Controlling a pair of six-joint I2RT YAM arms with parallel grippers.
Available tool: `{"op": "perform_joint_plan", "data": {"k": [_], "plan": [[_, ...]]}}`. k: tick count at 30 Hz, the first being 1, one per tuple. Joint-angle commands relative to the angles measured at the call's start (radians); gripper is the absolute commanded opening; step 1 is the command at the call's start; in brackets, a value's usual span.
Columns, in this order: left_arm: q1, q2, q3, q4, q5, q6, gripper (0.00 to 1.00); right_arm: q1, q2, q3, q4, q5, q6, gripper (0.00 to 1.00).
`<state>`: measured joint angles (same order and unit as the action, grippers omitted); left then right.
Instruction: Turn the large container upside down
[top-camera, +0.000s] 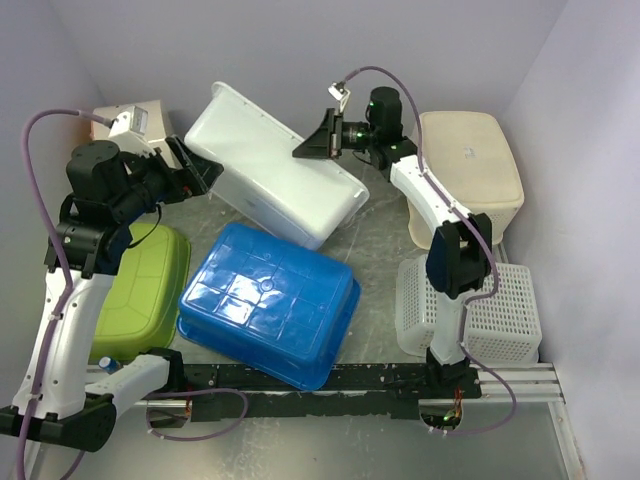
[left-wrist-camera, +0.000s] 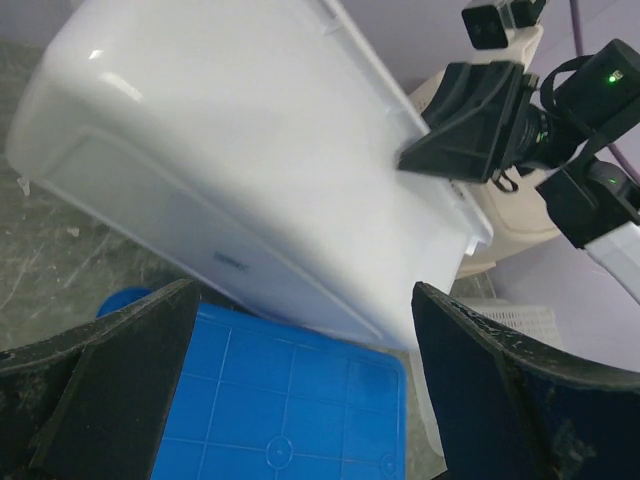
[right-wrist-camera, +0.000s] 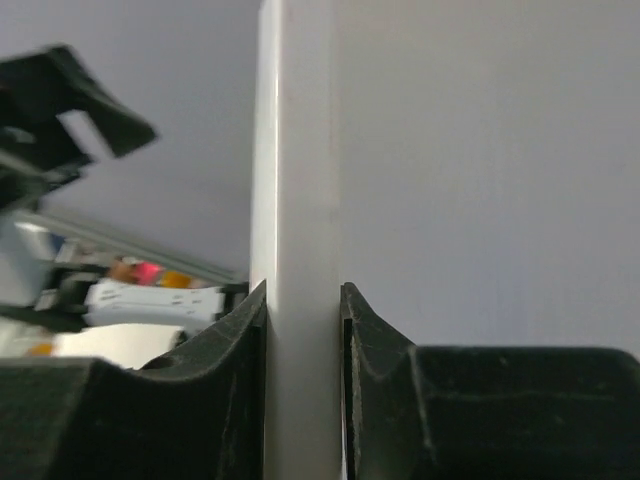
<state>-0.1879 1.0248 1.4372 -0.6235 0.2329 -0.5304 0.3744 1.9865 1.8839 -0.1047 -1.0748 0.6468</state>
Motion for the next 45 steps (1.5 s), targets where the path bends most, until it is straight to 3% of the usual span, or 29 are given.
{"op": "perform_joint_plan", "data": {"k": [1,5,8,12,16,18,20,25,27,32,40,45], "plan": [[-0.008,0.0,-0.031,0.037,0.035,-0.01,0.99,-0.063,0.076,-0.097,0.708,-0.238,0.637,0.0],[-0.008,0.003,-0.039,0.038,0.043,-0.01,0.99,-0.073,0.203,-0.13,1.072,-0.263,0.968,0.0],[-0.008,0.01,-0.034,0.029,0.043,-0.005,0.99,-0.079,0.278,-0.128,1.183,-0.263,1.078,0.0],[-0.008,0.012,-0.037,0.027,0.043,-0.003,0.99,-0.084,0.293,-0.122,1.019,-0.265,0.949,0.0],[-0.008,0.02,-0.04,0.031,0.049,-0.005,0.99,-0.09,0.286,-0.025,0.435,-0.216,0.546,0.0],[-0.008,0.022,-0.041,0.034,0.05,-0.007,0.99,-0.092,0.302,0.041,0.27,-0.192,0.411,0.0],[-0.008,0.024,-0.04,0.037,0.05,-0.009,0.99,-0.096,0.311,0.051,0.306,-0.191,0.462,0.0],[-0.008,0.025,-0.031,0.032,0.045,-0.004,0.99,-0.106,0.301,0.001,0.633,-0.19,0.768,0.0],[-0.008,0.023,-0.029,0.026,0.038,-0.002,0.99,-0.106,0.283,0.017,0.595,-0.172,0.774,0.0],[-0.008,0.017,-0.027,0.016,0.03,0.003,0.99,-0.11,0.234,0.14,0.283,-0.116,0.611,0.0],[-0.008,0.006,-0.037,0.018,0.034,-0.001,0.99,-0.111,0.191,0.151,0.384,-0.119,0.726,0.0],[-0.008,0.001,-0.03,0.007,0.031,0.001,0.99,-0.113,0.151,0.09,0.549,-0.112,0.894,0.0]]}}
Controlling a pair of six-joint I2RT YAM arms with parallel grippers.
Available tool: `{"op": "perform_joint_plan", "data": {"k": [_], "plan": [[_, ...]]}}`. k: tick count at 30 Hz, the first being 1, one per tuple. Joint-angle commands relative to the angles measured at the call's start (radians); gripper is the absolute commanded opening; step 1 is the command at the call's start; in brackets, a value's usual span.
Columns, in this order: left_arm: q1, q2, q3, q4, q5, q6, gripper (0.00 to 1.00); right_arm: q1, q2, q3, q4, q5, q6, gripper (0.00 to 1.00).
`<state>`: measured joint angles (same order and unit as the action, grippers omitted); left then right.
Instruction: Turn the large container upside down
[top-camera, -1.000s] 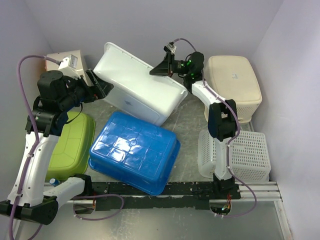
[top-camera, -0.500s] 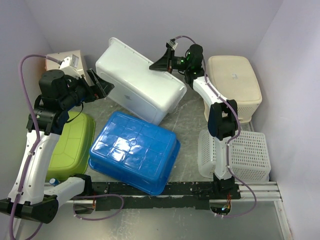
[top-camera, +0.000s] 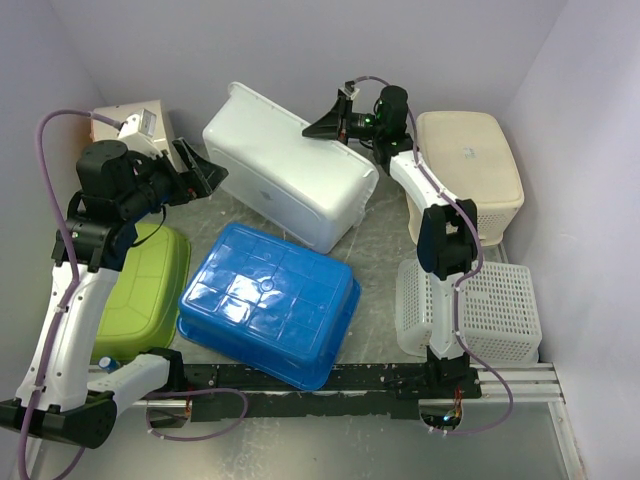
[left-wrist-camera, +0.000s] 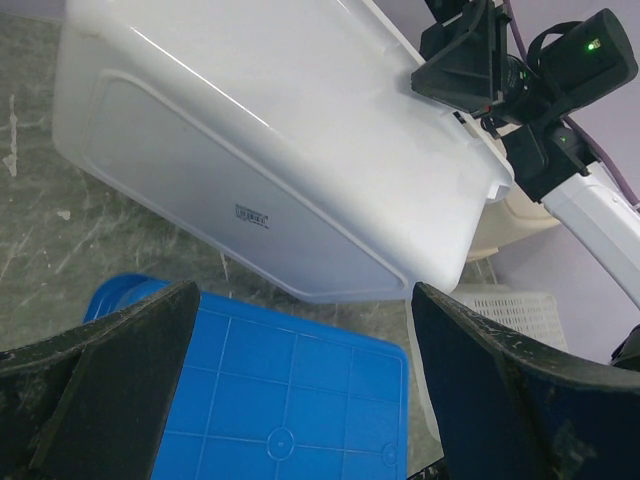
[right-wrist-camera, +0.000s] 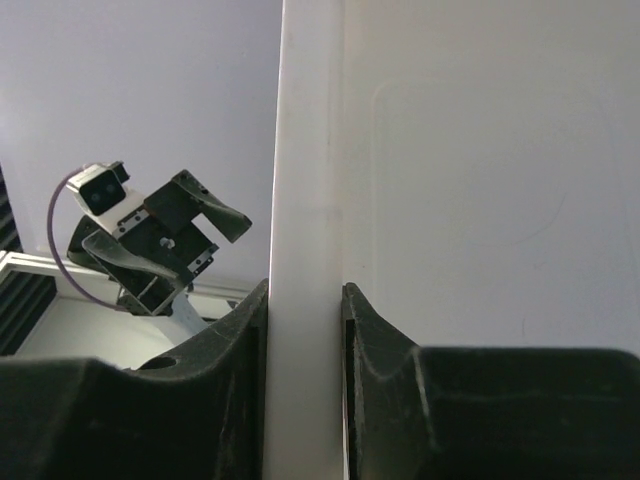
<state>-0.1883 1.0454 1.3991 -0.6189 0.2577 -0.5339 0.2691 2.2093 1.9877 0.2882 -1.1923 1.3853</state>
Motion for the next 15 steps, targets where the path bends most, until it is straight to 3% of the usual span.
{"op": "perform_joint_plan", "data": {"k": [1,6,11,15], "plan": [[-0.008,-0.019,0.011,-0.002,0.005,0.005,0.99,-0.008,-0.081,-0.007,0.143,0.009,0.156,0.0],[-0.008,-0.027,0.009,-0.005,0.001,0.002,0.99,-0.008,-0.117,0.045,0.0,0.029,0.116,0.0],[-0.008,-0.033,-0.002,-0.001,0.005,-0.011,0.99,-0.014,-0.156,-0.029,0.056,0.046,0.182,0.0],[-0.008,-0.035,0.0,-0.002,0.008,-0.016,0.99,-0.036,-0.126,-0.116,0.261,0.025,0.363,0.0]]}}
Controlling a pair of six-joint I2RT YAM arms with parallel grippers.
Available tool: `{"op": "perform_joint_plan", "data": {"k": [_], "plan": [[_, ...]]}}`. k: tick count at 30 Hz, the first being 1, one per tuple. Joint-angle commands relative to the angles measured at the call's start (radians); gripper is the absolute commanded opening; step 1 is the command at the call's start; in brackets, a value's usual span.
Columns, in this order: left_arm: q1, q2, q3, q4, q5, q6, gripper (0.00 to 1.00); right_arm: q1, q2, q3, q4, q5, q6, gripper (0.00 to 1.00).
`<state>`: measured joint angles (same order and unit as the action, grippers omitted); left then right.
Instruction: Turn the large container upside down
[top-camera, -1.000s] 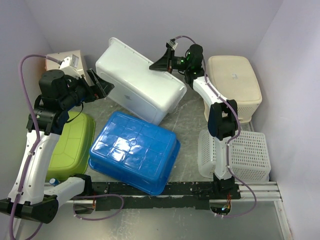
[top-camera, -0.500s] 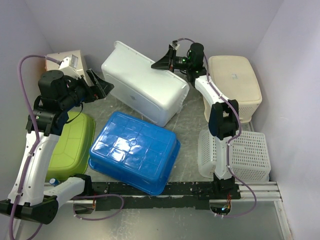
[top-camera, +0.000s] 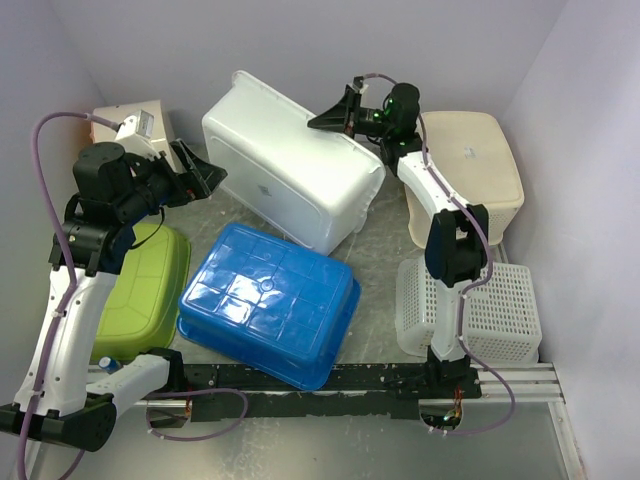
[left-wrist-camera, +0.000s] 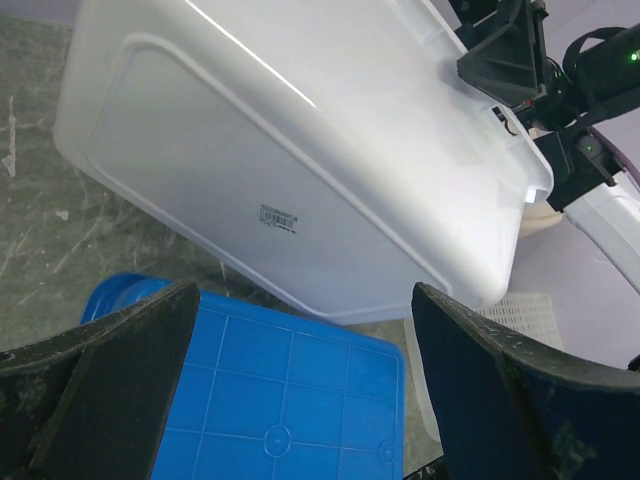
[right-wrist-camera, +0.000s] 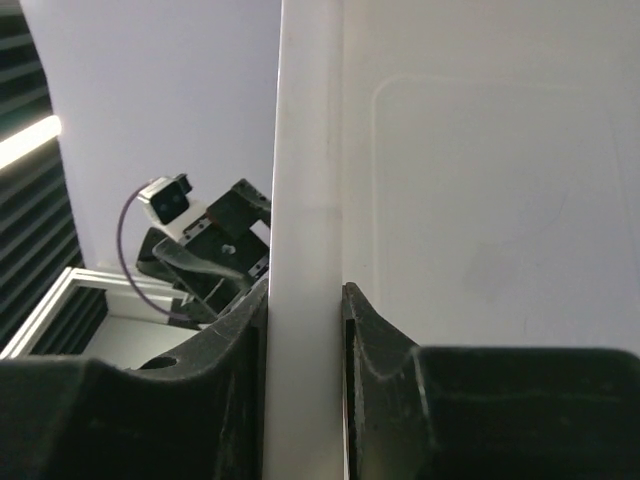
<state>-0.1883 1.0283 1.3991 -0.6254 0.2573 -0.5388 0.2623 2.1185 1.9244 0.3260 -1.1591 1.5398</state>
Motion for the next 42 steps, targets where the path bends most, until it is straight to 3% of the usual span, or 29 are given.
{"op": "perform_joint_plan", "data": {"k": [1,5,17,30,37,42], "plan": [[-0.008,-0.019,0.001,0.004,0.009,-0.009,0.99,-0.033,-0.018,-0.078,0.309,-0.013,0.273,0.0],[-0.008,-0.018,0.007,0.007,0.004,-0.015,0.99,-0.035,0.049,-0.152,0.577,-0.01,0.481,0.0],[-0.008,0.011,-0.058,0.084,0.068,-0.061,0.99,-0.067,0.165,-0.088,0.423,-0.031,0.367,0.0],[-0.053,0.076,-0.126,0.212,0.149,-0.107,0.99,-0.166,0.23,0.039,-0.027,-0.007,-0.036,0.38],[-0.072,0.089,-0.128,0.227,0.139,-0.108,0.99,-0.167,0.245,0.077,-0.098,0.007,-0.122,0.52],[-0.081,0.093,-0.142,0.24,0.138,-0.111,0.99,-0.166,0.281,0.261,-0.444,0.059,-0.404,0.74]]}}
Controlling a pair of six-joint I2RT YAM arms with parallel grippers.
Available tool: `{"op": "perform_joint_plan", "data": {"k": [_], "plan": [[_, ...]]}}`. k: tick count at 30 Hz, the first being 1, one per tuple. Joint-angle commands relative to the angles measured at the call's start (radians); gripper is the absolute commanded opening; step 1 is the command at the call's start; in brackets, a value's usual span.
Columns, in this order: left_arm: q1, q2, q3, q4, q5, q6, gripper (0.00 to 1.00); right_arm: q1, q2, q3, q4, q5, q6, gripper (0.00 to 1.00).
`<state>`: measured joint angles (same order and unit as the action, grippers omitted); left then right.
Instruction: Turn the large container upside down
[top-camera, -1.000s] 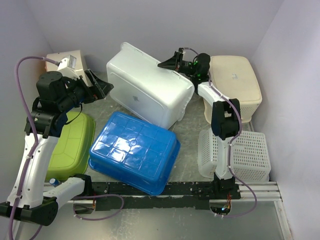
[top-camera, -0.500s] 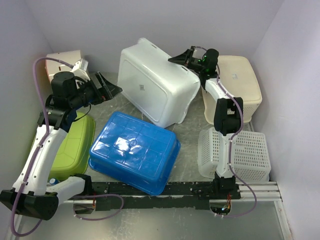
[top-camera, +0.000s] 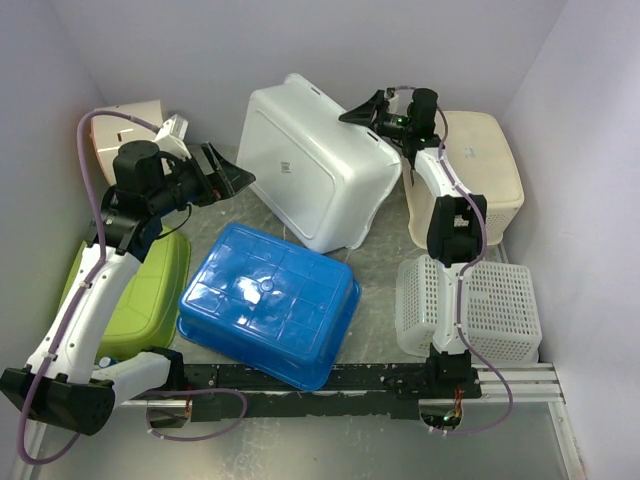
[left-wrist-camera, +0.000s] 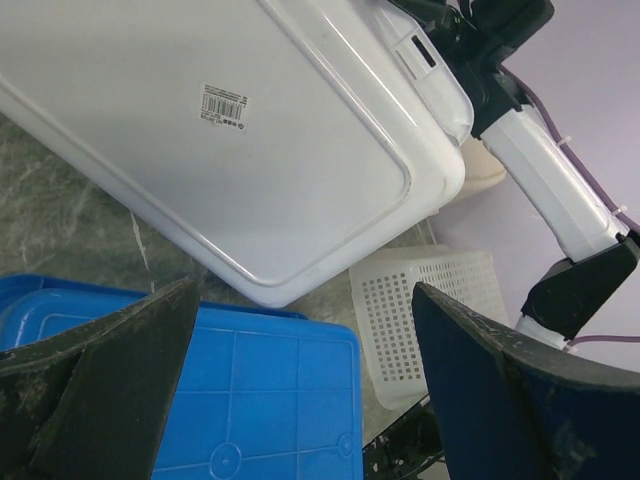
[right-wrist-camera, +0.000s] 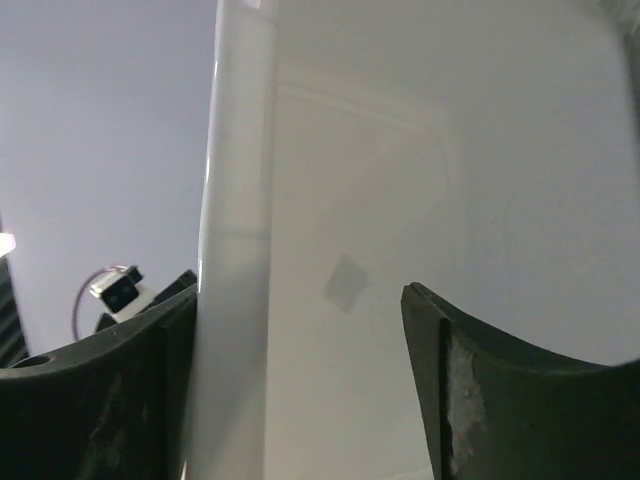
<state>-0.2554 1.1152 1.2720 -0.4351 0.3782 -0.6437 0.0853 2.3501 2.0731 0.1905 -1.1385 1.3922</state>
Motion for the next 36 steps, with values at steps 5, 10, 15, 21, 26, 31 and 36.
{"op": "perform_joint_plan", "data": {"k": [5,10,15,21,26,31,36], "plan": [[-0.027,0.015,-0.006,0.047,0.015,-0.004,0.99,0.004,0.076,0.221,-0.593,0.151,-0.486,0.87],[-0.034,0.021,0.003,0.038,0.006,0.003,0.99,0.004,0.048,0.268,-0.754,0.308,-0.677,1.0],[-0.043,0.023,0.0,0.05,0.006,-0.008,0.99,0.01,-0.011,0.261,-0.78,0.374,-0.806,1.0],[-0.069,0.04,-0.01,0.069,-0.009,-0.014,0.99,0.059,-0.072,0.276,-0.851,0.542,-1.007,1.0],[-0.116,0.059,-0.036,0.096,-0.027,-0.027,0.99,0.102,-0.088,0.29,-0.916,0.753,-1.149,1.0],[-0.163,0.087,-0.061,0.127,-0.048,-0.033,0.99,0.168,-0.106,0.289,-0.917,0.959,-1.296,1.0],[-0.214,0.111,-0.056,0.142,-0.07,-0.04,0.99,0.316,-0.201,0.084,-0.711,1.348,-1.562,1.0]]}}
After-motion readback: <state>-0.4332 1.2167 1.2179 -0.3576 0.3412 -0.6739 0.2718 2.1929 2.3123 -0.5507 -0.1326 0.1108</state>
